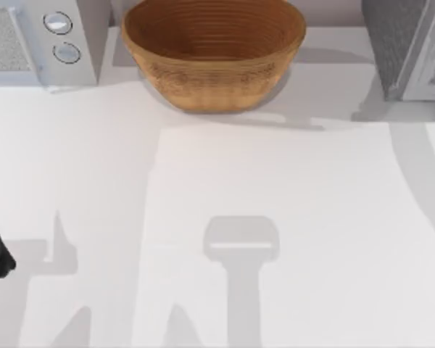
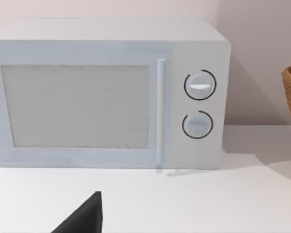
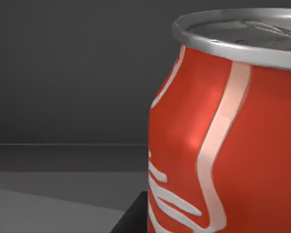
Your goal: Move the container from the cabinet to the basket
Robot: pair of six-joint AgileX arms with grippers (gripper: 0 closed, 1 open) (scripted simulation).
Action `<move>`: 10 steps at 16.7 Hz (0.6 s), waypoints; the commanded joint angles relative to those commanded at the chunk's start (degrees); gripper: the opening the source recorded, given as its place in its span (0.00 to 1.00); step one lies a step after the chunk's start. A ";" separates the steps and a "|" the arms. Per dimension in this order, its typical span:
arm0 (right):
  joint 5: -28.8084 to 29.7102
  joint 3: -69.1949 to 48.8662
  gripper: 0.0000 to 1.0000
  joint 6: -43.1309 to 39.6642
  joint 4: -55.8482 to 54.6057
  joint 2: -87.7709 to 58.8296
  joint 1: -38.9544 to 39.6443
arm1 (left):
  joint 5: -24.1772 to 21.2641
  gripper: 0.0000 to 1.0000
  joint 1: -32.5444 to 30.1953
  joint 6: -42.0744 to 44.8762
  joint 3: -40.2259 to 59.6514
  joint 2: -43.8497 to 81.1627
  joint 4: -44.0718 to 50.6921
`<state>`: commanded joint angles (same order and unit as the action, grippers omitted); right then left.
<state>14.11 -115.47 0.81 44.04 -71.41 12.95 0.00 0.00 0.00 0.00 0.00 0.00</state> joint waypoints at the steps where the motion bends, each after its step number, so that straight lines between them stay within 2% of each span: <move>1: -0.12 1.18 0.00 -0.01 -0.56 0.86 -0.19 | 0.00 1.00 0.00 0.00 0.00 0.00 0.00; 5: -1.35 11.92 0.00 -0.12 -4.98 7.92 -1.56 | 0.00 1.00 0.00 0.00 0.00 0.00 0.00; 10: -4.42 38.36 0.00 -0.33 -14.21 22.95 -4.22 | 0.00 1.00 0.00 0.00 0.00 0.00 0.00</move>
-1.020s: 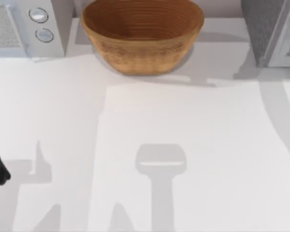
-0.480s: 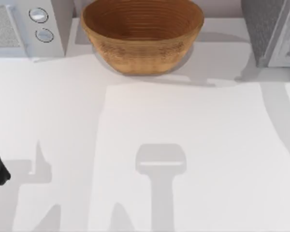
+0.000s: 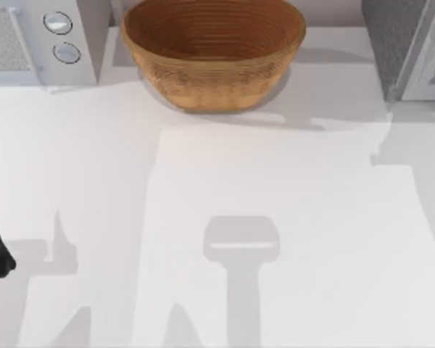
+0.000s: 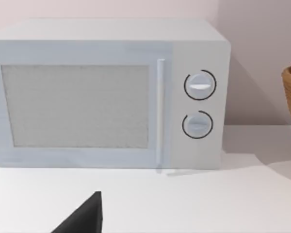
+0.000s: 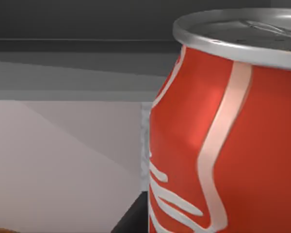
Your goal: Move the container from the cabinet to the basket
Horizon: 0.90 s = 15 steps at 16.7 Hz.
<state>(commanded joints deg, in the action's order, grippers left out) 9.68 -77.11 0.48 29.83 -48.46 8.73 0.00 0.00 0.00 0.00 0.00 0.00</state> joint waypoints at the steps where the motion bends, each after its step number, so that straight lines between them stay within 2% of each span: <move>1: -0.75 6.57 0.00 -0.04 -2.19 3.57 -0.62 | 0.00 1.00 0.00 0.00 0.00 0.00 0.00; 9: -6.71 57.35 0.00 -0.35 -20.24 32.93 -5.86 | 0.00 1.00 0.00 0.00 0.00 0.00 0.00; 12: -8.38 69.29 0.00 -0.42 -25.62 41.66 -7.47 | 0.00 1.00 0.00 0.00 0.00 0.00 0.00; 15: -9.45 75.81 0.00 -0.47 -29.07 47.24 -8.51 | 0.00 1.00 0.00 0.00 0.00 0.00 0.00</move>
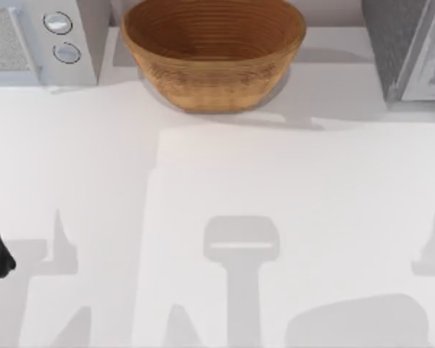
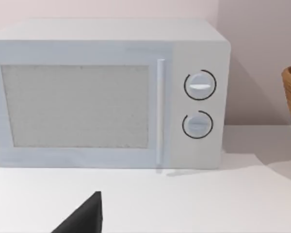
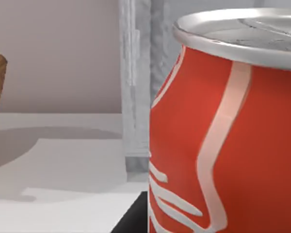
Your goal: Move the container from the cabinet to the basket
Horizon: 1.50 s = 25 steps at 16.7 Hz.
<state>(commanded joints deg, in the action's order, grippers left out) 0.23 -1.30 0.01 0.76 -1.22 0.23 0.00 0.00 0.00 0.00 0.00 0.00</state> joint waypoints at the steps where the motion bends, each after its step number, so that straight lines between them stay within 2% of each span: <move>1: -0.17 0.95 0.00 -0.01 -0.55 0.89 -0.17 | 0.00 1.00 0.00 0.00 0.00 0.00 0.00; 8: 0.04 1.08 0.00 0.10 -0.80 0.23 0.15 | 0.00 1.00 0.00 0.00 0.00 0.00 0.00; 12: 3.41 -7.01 0.00 0.18 -3.20 -8.11 2.95 | 0.00 1.00 0.00 0.00 0.00 0.00 0.00; 17: 11.07 -26.75 0.00 0.34 -8.23 -31.41 10.24 | 0.00 1.00 0.00 0.00 0.00 0.00 0.00; 25: 26.09 -67.13 0.00 0.66 -17.71 -83.33 25.36 | 0.00 1.00 0.00 0.00 0.00 0.00 0.00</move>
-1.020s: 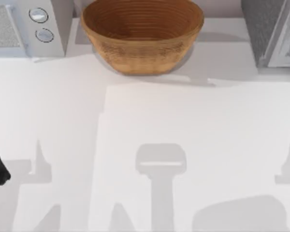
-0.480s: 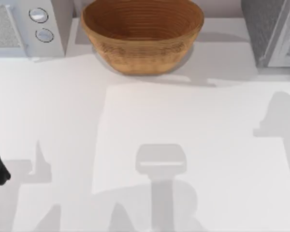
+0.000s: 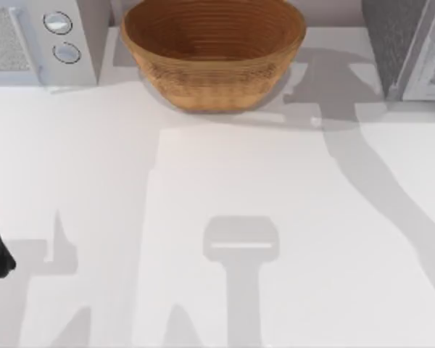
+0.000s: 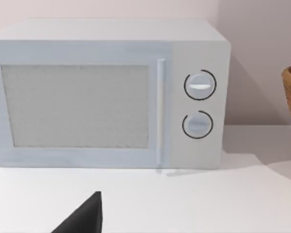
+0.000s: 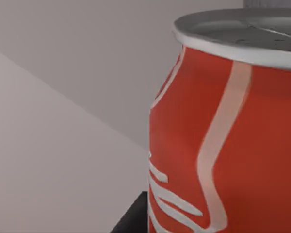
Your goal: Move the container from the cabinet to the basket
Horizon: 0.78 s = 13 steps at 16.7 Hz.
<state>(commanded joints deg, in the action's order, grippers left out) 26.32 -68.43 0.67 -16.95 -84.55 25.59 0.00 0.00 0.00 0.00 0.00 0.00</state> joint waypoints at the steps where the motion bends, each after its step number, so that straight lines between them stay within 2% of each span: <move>1: 1.82 -4.89 0.00 0.04 -1.15 -6.39 1.80 | 0.00 1.00 0.00 0.00 0.00 0.00 0.00; 7: 10.83 -28.79 0.00 0.24 -6.99 -37.64 10.49 | 0.00 1.00 0.00 0.00 0.00 0.00 0.00; 13: 14.46 -38.01 0.00 0.33 -9.43 -49.02 13.81 | 0.00 1.00 0.00 0.00 0.00 0.00 0.00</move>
<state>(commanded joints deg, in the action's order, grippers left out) 40.78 -106.45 1.01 -26.37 -133.57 39.40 0.00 0.00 0.00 0.00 0.00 0.00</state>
